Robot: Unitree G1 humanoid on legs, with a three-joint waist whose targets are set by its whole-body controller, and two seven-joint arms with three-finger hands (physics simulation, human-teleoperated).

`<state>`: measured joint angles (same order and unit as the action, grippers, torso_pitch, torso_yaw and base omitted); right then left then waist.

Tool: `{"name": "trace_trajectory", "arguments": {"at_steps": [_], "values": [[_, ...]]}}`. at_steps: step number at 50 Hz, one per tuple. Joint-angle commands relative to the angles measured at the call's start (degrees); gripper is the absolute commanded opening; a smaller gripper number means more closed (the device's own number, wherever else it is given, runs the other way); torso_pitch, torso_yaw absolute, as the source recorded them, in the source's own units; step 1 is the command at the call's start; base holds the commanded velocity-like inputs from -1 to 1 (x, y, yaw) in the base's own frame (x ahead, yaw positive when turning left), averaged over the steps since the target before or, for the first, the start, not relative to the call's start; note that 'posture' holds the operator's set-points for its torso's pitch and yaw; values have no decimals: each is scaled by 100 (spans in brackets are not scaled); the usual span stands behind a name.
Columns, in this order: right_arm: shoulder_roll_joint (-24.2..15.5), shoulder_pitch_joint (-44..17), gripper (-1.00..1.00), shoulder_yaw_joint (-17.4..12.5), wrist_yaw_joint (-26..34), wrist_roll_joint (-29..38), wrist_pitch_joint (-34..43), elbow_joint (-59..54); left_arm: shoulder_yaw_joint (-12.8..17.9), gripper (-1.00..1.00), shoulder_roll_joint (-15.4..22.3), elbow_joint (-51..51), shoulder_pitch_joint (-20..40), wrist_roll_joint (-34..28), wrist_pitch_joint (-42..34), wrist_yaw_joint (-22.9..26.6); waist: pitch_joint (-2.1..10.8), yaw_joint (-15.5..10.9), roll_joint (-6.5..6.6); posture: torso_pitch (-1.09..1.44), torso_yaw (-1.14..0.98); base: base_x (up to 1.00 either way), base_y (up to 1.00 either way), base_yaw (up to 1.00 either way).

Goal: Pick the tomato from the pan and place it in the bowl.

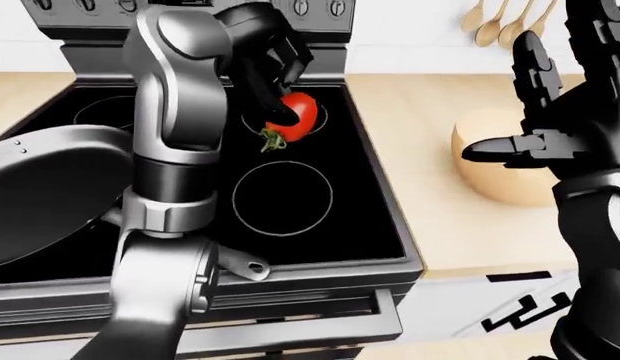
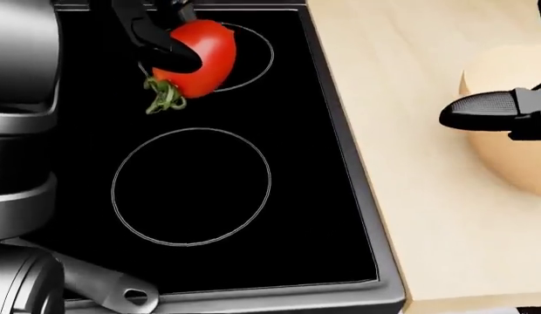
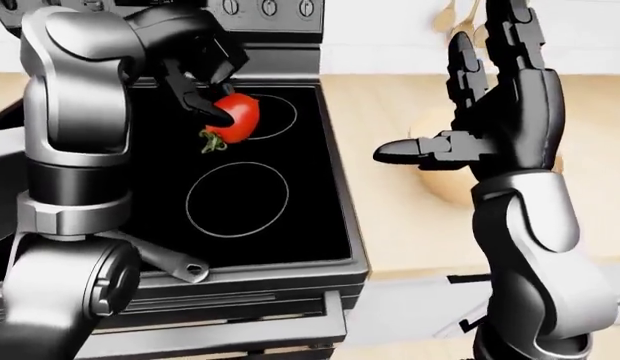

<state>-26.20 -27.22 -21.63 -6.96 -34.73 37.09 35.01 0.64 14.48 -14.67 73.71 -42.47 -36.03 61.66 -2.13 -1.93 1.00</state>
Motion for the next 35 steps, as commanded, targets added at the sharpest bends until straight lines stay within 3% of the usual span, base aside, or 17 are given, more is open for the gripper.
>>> {"name": "trace_trajectory", "arguments": {"at_steps": [1,5,7,8,9,10,11,16,19,21,22,24,26,30,32,34,35], "values": [[-122,-163,100,-189,-43,31,-186,134,10,-100,0,249,328,33,113,-78,201,69,27,0,0,0,-29,0],[-147,-190,100,-207,-68,1,-166,136,14,-100,5,245,335,39,115,-76,82,95,-169,0,0,0,-29,0],[-165,-200,100,-219,-83,-22,-153,146,20,-100,12,218,367,46,116,-78,101,77,-413,0,0,0,-29,0],[-186,-220,100,-231,-101,-49,-124,162,20,-100,14,210,383,47,113,-78,162,72,-654,0,0,0,-29,0],[-212,-249,100,-248,-118,-80,-100,166,20,-100,16,200,396,50,115,-82,234,34,-724,0,0,0,-29,0],[-226,-254,100,-254,-122,-90,-101,163,20,-100,15,194,403,53,116,-85,95,103,-624,0,0,0,-30,0],[-241,-253,100,-269,-128,-108,-96,169,20,-100,16,189,405,55,120,-91,56,83,-629,0,0,0,-27,0],[-285,-192,100,-301,-115,-133,-128,172,21,-100,24,205,385,56,117,-89,14,55,-304,0,0,0,-29,0],[-296,-152,100,-314,-92,-121,-163,153,19,-100,26,220,375,52,109,-89,23,43,-111,0,0,0,-29,0],[-299,-142,100,-318,-86,-116,-176,143,14,-100,16,230,359,51,109,-93,134,50,196,0,0,0,-29,0],[-301,-143,100,-321,-83,-117,-178,137,16,-100,16,224,361,53,113,-98,73,19,-20,0,0,0,-28,0],[-299,-134,100,-318,-81,-113,-187,136,13,-100,15,222,362,50,113,-98,139,57,82,0,0,0,-29,0],[-300,-134,100,-316,-80,-107,-194,135,14,-100,15,231,360,50,109,-94,182,79,40,0,0,0,-29,0],[-300,-137,100,-314,-82,-105,-199,131,18,-100,20,256,352,45,95,-82,85,96,-166,0,0,0,-29,0],[-303,-139,100,-320,-82,-111,-194,134,18,-100,19,261,350,45,94,-83,83,73,-369,0,0,0,-29,0],[-318,-152,100,-336,-86,-127,-185,129,12,-100,13,275,355,40,80,-74,175,60,-827,0,0,0,-29,0],[-322,-153,100,-338,-85,-129,-188,126,11,-100,12,273,366,38,75,-71,103,96,-593,0,0,0,-29,0]]}}
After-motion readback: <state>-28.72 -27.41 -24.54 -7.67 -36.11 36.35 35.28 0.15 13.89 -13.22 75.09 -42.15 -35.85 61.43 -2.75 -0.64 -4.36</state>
